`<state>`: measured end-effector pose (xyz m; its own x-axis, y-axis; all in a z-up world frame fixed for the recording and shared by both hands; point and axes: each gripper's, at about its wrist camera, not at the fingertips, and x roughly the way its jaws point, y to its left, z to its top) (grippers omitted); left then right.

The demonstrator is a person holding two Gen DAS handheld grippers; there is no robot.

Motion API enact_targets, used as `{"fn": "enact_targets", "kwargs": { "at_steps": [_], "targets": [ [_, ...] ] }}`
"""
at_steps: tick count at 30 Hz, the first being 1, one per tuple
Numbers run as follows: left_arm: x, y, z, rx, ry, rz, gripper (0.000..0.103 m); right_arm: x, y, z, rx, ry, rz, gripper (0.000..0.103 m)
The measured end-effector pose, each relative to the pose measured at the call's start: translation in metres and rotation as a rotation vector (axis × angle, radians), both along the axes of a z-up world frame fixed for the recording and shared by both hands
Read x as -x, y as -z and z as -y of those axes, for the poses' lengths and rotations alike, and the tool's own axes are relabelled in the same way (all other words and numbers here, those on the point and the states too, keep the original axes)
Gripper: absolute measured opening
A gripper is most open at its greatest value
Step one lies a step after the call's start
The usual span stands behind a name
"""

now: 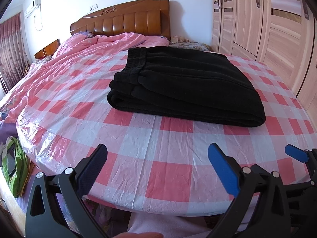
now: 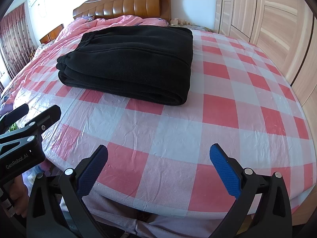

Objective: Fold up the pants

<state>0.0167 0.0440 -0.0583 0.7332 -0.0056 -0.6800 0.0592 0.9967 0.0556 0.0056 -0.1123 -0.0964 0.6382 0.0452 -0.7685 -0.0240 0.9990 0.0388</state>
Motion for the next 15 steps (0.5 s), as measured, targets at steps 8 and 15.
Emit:
{"fn": "enact_targets", "kwargs": {
  "at_steps": [8,15],
  "targets": [
    [0.0008,-0.0014,0.0001,0.000,0.007,0.007,0.102,0.0003,0.0008,0.0005,-0.002,0.001,0.001,0.099],
    [0.0022,-0.0014,-0.0022,0.007,-0.003,0.007,0.102,-0.0007,0.0004,0.0019,-0.002,0.001,0.000,0.099]
  ]
}}
